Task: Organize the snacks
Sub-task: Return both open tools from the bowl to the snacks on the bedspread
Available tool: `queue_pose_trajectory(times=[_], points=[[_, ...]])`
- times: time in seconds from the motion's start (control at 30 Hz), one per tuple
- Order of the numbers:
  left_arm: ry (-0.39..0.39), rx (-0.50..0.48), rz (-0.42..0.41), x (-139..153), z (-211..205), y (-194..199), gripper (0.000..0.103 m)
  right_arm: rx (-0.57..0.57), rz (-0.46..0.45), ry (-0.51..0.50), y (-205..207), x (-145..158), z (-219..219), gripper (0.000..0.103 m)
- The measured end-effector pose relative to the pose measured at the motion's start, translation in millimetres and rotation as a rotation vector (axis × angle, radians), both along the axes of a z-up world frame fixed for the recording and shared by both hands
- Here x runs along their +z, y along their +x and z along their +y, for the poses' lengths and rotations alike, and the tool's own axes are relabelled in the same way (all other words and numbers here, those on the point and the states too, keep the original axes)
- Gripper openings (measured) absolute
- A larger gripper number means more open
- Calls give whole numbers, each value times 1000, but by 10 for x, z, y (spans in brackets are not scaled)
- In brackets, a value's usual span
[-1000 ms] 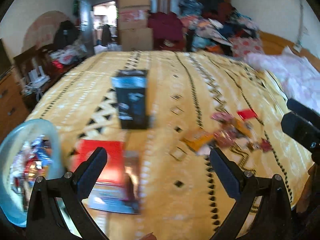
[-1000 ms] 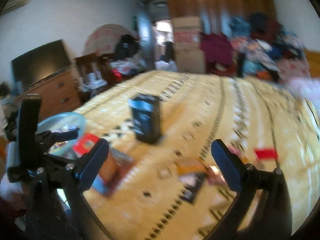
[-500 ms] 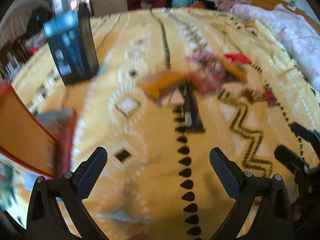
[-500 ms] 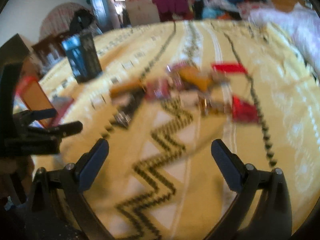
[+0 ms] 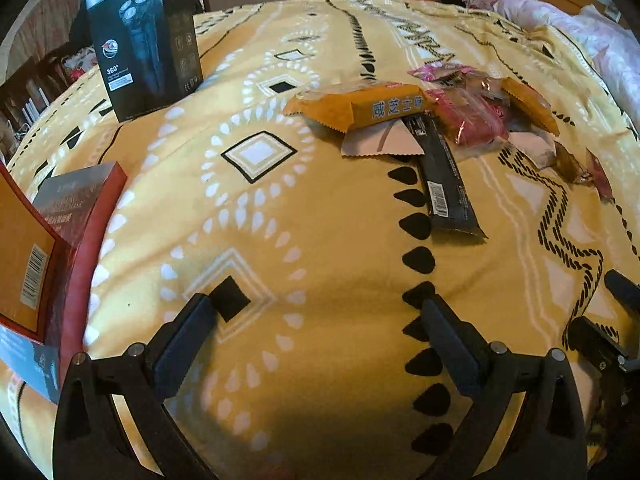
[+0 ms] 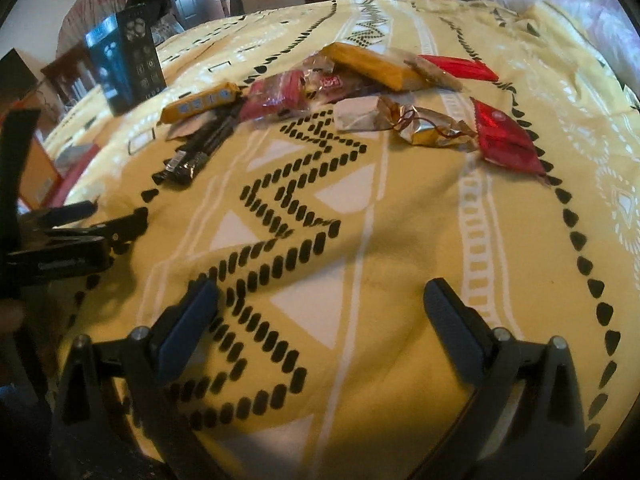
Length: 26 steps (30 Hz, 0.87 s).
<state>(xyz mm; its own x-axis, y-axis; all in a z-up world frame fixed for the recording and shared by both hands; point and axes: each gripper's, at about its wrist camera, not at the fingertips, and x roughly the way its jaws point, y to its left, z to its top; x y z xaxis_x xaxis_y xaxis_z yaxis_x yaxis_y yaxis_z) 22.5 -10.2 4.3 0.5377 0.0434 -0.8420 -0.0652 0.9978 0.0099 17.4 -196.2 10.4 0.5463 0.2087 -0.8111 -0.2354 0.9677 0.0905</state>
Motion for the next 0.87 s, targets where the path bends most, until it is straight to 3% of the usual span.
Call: queue_pose_trajectory(times=[0.2,0.87], points=[[0,0,-27,-1,19,20,103,8,-13,-45,45,-76,51,103],[-2,-1,-48,-19,26,40,103,10,-23,-44,46,-87,54,103]])
